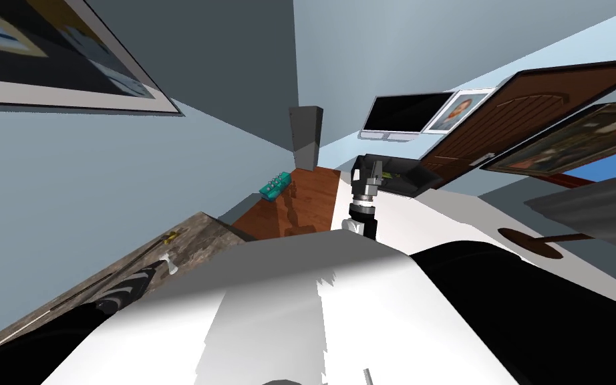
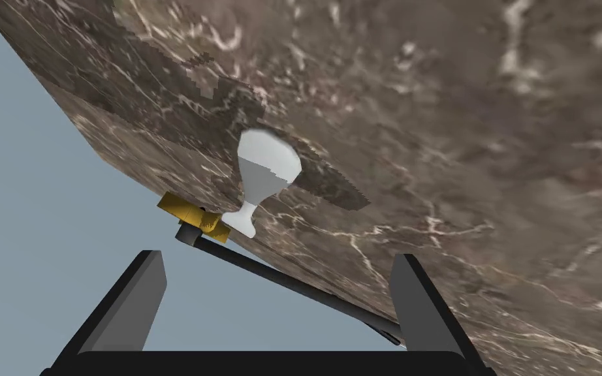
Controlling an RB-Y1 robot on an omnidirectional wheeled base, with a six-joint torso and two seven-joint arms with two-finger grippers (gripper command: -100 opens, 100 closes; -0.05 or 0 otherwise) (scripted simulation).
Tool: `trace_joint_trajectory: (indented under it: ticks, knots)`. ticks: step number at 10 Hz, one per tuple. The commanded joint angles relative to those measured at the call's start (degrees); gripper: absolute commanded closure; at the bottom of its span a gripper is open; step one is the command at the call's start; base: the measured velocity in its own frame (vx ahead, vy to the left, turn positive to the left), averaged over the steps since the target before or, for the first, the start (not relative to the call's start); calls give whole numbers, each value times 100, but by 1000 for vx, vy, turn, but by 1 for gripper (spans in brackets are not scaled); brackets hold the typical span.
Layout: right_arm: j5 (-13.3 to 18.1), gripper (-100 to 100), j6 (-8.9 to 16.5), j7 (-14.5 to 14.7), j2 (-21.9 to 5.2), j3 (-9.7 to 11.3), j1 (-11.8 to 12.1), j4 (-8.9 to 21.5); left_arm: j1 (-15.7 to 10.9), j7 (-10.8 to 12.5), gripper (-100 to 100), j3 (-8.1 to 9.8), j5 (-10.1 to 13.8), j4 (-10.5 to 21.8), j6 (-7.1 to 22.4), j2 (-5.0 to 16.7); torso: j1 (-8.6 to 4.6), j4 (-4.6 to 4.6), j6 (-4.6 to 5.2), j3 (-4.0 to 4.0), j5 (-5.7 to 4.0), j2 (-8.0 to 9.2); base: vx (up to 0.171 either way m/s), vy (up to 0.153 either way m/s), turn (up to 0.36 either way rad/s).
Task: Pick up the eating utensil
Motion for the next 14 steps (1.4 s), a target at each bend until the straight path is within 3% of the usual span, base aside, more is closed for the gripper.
trace_joint_trajectory:
  ticks: [1, 6, 8, 9, 10, 11, 12, 14]
  knots:
    - [0, 0, 0, 0, 0, 0, 0, 0, 65, 7, -100, -106, 224, 198, 53, 187, 0, 0, 0, 0, 0, 0, 55, 25, -144]
    - [0, 0, 0, 0, 0, 0, 0, 0, 447, -5, -100, -370, 938, 726, 244, 779, -3, 0, 0, -1, -1, -2, 81, 32, -174]
    - [0, 0, 0, 0, 0, 0, 0, 0, 424, 3, -100, -386, 958, 737, 263, 817, -1, 0, -2, 0, 0, -1, 51, 26, -65]
    - [0, 0, 0, 0, 0, 0, 0, 0, 427, 4, 0, -395, 972, 751, 259, 830, -9, 3, -4, 8, -1, 13, 6, 4, 0]
    - [0, 0, 0, 0, 0, 0, 0, 0, 332, 290, -100, -498, 683, 1036, -27, 705, -14, 6, -4, 14, -3, 23, 49, -14, -98]
    - [0, 0, 0, 0, 0, 0, 0, 0, 332, 293, -100, -498, 626, 1193, -106, 705, -20, 5, -2, 10, -3, 15, 52, -13, -48]
    - [0, 0, 0, 0, 0, 0, 0, 0, 238, 535, -100, -603, 416, 1375, -301, 581, -21, 4, -5, 8, -4, 14, 64, -14, -78]
    - [0, 0, 0, 0, 0, 0, 0, 0, 238, 581, -100, -603, 281, 1650, -472, 581, -21, 3, -5, 6, -4, 9, 45, -7, -17]
